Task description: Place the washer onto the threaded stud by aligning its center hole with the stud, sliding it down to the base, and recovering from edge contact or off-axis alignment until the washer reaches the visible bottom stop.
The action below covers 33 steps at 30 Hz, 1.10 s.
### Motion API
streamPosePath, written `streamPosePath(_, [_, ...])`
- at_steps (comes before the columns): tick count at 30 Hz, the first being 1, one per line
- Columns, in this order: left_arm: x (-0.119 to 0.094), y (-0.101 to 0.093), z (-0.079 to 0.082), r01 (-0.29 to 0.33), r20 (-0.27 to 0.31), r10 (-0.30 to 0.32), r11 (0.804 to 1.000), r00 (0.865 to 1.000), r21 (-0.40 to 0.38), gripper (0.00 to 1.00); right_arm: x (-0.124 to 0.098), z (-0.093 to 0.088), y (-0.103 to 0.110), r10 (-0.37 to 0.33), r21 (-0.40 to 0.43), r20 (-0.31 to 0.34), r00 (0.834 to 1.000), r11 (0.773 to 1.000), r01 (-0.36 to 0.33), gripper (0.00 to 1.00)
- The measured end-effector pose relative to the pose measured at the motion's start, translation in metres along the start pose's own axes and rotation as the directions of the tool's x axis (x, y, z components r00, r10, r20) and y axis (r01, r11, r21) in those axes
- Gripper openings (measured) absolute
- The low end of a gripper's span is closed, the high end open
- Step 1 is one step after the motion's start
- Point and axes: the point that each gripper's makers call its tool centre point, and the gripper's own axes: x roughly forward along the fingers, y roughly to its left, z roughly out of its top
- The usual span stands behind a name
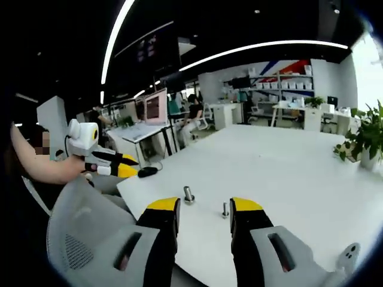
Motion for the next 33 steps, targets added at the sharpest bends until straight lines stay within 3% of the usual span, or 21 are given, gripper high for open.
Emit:
streamPosePath(5, [-0.001,-0.002,0.001,0.002,0.006,-0.002,1.0,1.0,-0.001,0.24,-0.004,-0.007,-0.005,-0.032,0.006,0.016,0.999,0.999,0.032,0.36])
streamPosePath(16, [-0.003,-0.001,0.007,0.001,0.038,-0.001,1.0,0.999,-0.013,0.24,0.001,-0.017,0.001,-0.009,-0.018,-0.028,1.0,1.0,0.009,0.37])
streamPosePath(33, [0.0,-0.005,0.002,0.009,0.009,-0.009,1.0,1.0,-0.003,0.25,0.002,-0.022,-0.002,-0.009,-0.002,-0.046,0.999,1.0,0.009,0.37])
